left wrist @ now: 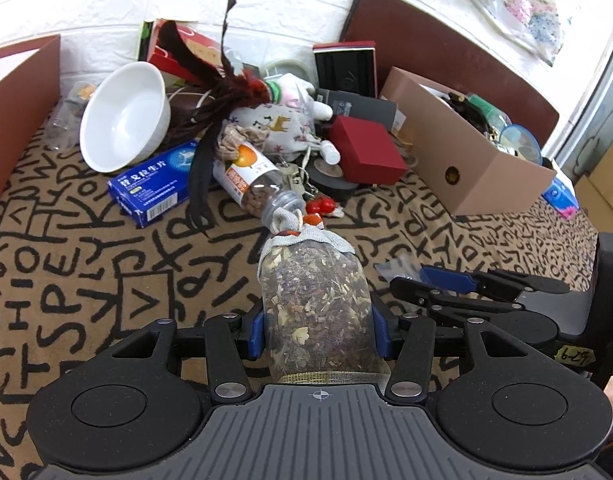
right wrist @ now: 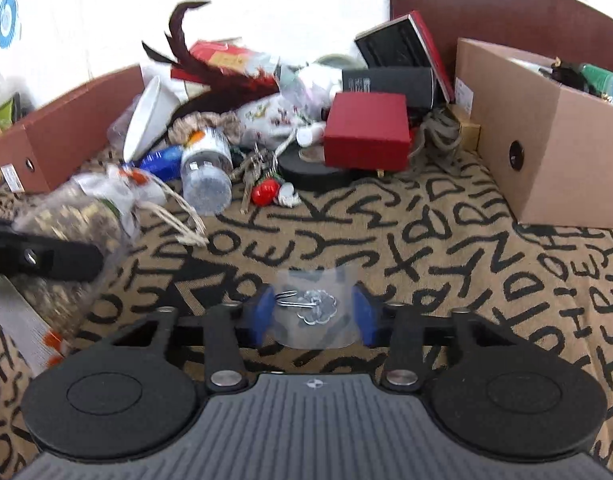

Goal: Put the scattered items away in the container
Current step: 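Carry the sachet and plastic piece with both tools over the cardboard box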

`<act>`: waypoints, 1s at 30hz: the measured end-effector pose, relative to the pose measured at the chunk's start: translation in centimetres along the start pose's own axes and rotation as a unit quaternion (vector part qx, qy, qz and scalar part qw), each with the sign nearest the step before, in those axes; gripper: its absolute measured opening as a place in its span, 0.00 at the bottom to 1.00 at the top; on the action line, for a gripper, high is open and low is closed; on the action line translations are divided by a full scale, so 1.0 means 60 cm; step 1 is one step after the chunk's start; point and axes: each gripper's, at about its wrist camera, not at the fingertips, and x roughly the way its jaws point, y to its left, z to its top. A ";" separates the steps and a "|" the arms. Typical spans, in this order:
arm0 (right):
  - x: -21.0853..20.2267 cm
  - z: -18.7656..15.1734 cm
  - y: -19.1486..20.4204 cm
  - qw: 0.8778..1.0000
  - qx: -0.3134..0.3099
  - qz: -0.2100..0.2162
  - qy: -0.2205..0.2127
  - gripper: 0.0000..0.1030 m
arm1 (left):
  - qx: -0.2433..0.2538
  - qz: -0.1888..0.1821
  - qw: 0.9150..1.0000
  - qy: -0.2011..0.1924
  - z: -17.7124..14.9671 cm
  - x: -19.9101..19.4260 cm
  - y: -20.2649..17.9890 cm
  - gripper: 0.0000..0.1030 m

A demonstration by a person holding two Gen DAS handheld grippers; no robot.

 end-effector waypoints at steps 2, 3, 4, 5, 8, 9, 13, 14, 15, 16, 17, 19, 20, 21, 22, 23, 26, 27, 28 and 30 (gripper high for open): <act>-0.002 -0.001 0.000 1.000 -0.004 -0.002 0.002 0.41 | 0.000 -0.001 1.000 -0.002 0.000 -0.001 -0.003 0.51; -0.003 -0.001 -0.001 1.000 -0.001 -0.001 0.003 0.41 | 0.001 -0.001 1.000 -0.002 0.000 -0.002 -0.005 0.51; -0.006 -0.001 -0.002 1.000 0.003 -0.001 0.002 0.40 | 0.001 -0.001 1.000 -0.002 0.000 -0.003 -0.006 0.51; -0.011 -0.001 -0.003 1.000 0.006 0.000 -0.002 0.40 | 0.002 0.000 1.000 -0.002 0.000 -0.003 -0.007 0.51; -0.029 0.003 -0.001 1.000 0.003 0.000 -0.016 0.41 | 0.006 0.001 1.000 -0.001 0.002 -0.003 -0.011 0.51; -0.037 0.006 0.000 1.000 0.000 0.001 -0.021 0.41 | 0.006 0.000 1.000 -0.001 0.004 -0.003 -0.013 0.51; -0.063 0.020 -0.005 0.999 -0.006 -0.001 -0.042 0.41 | 0.019 -0.012 1.000 -0.008 0.022 -0.002 -0.033 0.51; -0.071 0.024 -0.009 0.999 -0.005 -0.004 -0.049 0.41 | 0.025 -0.016 0.999 -0.012 0.029 -0.003 -0.041 0.51; -0.079 0.029 -0.014 0.999 -0.004 -0.006 -0.054 0.41 | 0.031 -0.020 0.999 -0.017 0.037 -0.002 -0.052 0.51; -0.086 0.035 -0.021 0.998 -0.001 -0.008 -0.060 0.41 | 0.038 -0.027 0.999 -0.025 0.048 -0.002 -0.064 0.51; -0.094 0.041 -0.029 0.998 0.002 -0.010 -0.066 0.41 | 0.043 -0.033 0.998 -0.031 0.059 -0.001 -0.075 0.51; -0.110 0.056 -0.048 0.997 0.009 -0.017 -0.078 0.41 | 0.057 -0.048 0.996 -0.048 0.087 0.000 -0.103 0.51; -0.119 0.064 -0.060 0.996 0.011 -0.023 -0.084 0.41 | 0.063 -0.055 0.995 -0.056 0.100 0.000 -0.116 0.51; -0.127 0.072 -0.072 0.995 0.011 -0.031 -0.091 0.41 | 0.068 -0.062 0.994 -0.065 0.117 0.001 -0.133 0.51; -0.133 0.079 -0.083 0.995 0.009 -0.040 -0.096 0.41 | 0.071 -0.068 0.993 -0.071 0.130 0.003 -0.147 0.51; -0.140 0.086 -0.094 0.994 0.006 -0.050 -0.102 0.41 | 0.075 -0.076 0.991 -0.077 0.146 0.007 -0.163 0.51; -0.159 0.109 -0.129 0.990 -0.002 -0.075 -0.118 0.41 | 0.068 -0.096 0.989 -0.085 0.191 0.024 -0.207 0.51; -0.165 0.116 -0.140 0.989 -0.004 -0.081 -0.122 0.41 | 0.062 -0.104 0.989 -0.084 0.207 0.034 -0.222 0.51; -0.170 0.123 -0.153 0.988 -0.005 -0.088 -0.127 0.41 | 0.057 -0.111 0.989 -0.083 0.222 0.045 -0.237 0.51; -0.179 0.139 -0.183 0.985 -0.006 -0.104 -0.136 0.41 | 0.048 -0.117 0.989 -0.082 0.249 0.069 -0.264 0.51</act>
